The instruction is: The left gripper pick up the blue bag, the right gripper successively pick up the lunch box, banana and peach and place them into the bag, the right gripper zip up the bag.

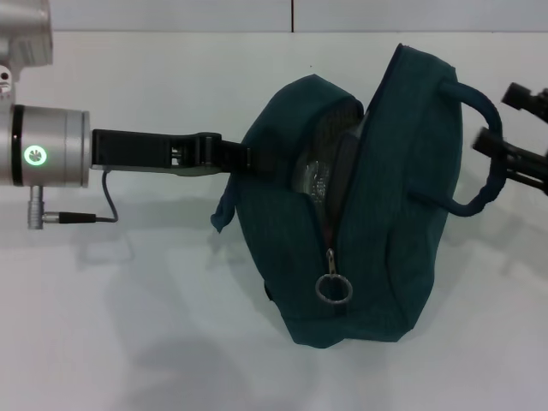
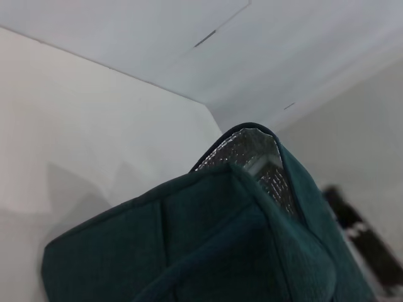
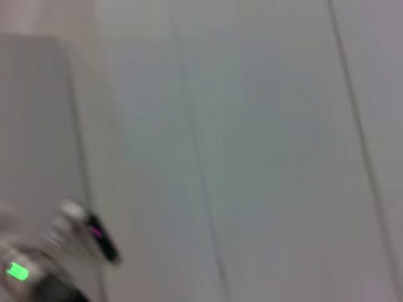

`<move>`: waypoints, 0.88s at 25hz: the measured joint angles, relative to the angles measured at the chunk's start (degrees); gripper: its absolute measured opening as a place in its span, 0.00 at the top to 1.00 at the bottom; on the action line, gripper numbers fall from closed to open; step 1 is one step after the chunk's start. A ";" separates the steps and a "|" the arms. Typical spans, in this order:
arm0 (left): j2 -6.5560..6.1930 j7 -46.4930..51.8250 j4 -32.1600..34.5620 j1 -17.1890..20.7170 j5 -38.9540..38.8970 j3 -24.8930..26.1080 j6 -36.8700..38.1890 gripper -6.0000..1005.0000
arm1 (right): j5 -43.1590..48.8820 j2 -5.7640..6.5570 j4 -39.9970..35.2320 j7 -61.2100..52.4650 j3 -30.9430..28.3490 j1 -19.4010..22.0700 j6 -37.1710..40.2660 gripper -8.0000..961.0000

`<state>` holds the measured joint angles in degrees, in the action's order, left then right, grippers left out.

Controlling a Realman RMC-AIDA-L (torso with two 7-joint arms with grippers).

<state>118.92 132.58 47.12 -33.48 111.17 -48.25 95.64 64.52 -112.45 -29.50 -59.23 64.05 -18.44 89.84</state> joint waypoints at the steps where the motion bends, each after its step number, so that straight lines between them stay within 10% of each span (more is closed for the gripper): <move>1: -0.04 -0.04 -0.01 0.03 0.00 0.00 -0.02 0.95 | 0.02 0.18 0.01 0.28 -0.53 0.23 2.14 0.08; 10: -0.02 -0.13 -0.01 0.13 0.00 0.02 -0.41 0.95 | 6.69 -0.28 -0.39 2.24 0.79 -2.85 24.81 0.08; 22: 0.03 -0.13 -0.01 0.23 0.01 0.21 -1.54 0.94 | 30.61 -2.24 1.51 -10.35 2.69 -10.53 17.08 0.08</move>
<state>118.95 132.45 47.11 -33.25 111.18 -48.03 94.10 95.13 -114.69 -28.00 -69.58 66.75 -28.96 106.92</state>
